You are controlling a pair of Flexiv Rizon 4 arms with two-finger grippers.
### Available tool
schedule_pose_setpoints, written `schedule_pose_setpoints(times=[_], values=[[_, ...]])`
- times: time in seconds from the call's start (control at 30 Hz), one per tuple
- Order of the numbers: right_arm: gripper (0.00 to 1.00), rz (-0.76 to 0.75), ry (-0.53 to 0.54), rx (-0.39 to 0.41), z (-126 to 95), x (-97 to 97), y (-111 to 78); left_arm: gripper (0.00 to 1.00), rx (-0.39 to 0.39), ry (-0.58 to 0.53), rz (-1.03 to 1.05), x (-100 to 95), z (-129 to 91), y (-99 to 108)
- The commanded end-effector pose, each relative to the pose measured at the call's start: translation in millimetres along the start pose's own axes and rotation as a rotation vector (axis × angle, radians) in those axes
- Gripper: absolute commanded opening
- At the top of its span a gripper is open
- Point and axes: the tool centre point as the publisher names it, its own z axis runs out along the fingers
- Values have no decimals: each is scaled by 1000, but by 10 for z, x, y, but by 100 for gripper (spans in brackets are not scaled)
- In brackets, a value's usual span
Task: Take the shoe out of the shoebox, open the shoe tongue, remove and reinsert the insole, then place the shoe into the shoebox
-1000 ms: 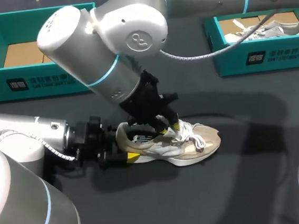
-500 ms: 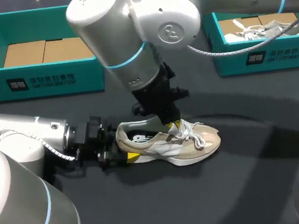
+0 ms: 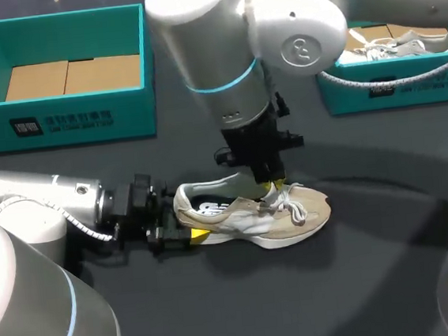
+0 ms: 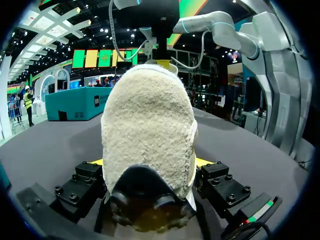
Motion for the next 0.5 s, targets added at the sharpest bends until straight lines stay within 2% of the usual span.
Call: schedule_pose_setpoints(times=[0.03, 0.1, 0.13, 0.5], values=[[0, 112, 143, 83, 170, -238, 162, 0, -1, -2, 0, 13, 5, 16], [0, 78, 202, 117, 250, -307, 220, 0, -1, -2, 0, 13, 5, 16], [0, 33, 278, 143, 310, -347, 254, 0, -1, -2, 0, 13, 5, 16], [0, 33, 278, 143, 310, -347, 254, 0, -1, -2, 0, 13, 5, 16]])
